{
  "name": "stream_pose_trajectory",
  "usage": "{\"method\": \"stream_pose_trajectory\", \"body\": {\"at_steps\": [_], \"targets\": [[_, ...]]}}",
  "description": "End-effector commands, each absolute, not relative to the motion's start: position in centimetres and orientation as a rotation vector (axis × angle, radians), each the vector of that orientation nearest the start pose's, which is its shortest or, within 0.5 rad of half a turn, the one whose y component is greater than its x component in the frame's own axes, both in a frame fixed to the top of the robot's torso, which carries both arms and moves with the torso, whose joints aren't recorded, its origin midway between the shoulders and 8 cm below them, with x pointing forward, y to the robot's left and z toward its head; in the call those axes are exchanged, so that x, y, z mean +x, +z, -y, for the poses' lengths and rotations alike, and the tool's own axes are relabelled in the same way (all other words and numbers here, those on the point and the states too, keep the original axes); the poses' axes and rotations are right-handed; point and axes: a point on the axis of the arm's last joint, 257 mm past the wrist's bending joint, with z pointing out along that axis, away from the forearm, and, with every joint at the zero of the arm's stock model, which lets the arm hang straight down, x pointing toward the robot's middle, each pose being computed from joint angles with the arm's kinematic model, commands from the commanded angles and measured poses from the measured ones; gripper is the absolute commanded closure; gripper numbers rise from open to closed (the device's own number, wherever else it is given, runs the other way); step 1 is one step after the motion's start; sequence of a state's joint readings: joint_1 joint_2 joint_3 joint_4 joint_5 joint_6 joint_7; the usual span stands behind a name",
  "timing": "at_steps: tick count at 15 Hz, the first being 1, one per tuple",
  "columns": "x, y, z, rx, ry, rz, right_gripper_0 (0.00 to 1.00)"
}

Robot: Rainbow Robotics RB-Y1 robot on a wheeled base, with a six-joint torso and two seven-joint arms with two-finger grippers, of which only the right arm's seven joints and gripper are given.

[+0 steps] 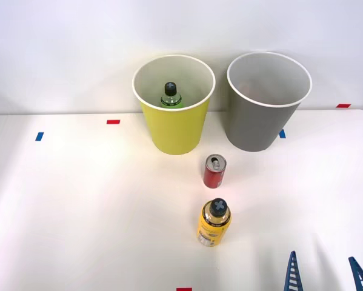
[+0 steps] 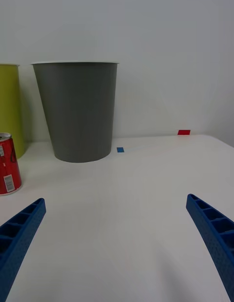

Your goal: Put cans in the gray bin, plastic bottles in the light green bin

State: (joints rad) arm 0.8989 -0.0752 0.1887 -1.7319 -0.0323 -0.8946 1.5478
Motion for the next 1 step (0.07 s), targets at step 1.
{"method": "stream_pose_trajectory", "body": {"at_steps": [1], "targets": [[23.84,-26.06,25.86,0.088,-0.078,-1.368,0.0]]}}
